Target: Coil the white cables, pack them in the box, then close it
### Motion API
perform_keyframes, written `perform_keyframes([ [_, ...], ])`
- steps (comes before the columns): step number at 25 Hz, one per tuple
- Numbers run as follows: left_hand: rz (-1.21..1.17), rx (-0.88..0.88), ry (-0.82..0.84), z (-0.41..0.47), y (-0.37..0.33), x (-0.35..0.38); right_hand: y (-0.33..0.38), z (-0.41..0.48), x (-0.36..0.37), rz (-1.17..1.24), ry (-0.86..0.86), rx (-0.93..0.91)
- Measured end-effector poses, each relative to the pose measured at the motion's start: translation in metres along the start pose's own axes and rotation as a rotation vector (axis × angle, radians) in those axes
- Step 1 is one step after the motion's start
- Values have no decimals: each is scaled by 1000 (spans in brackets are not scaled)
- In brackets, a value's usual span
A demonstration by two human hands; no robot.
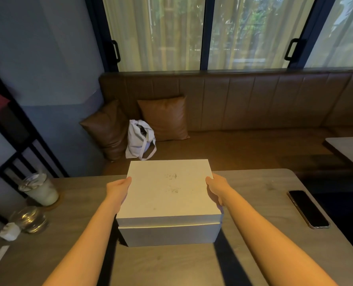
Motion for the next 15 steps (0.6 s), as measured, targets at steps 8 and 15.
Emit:
perform_keyframes([
  [8, 12, 82, -116, -8, 29, -8, -34, -6, 12, 274, -37, -24],
  [15, 351, 288, -119, -20, -18, 5, -28, -10, -1, 225, -138, -91],
])
Point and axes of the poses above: each hand's wrist, its own z-axis towards the middle knuckle, its own x-axis out of the palm, y = z × x, the point moved 10 cm from there along z, towards the middle knuckle, and after that the axes turned 7 degrees about y, right-handed, at the moved point
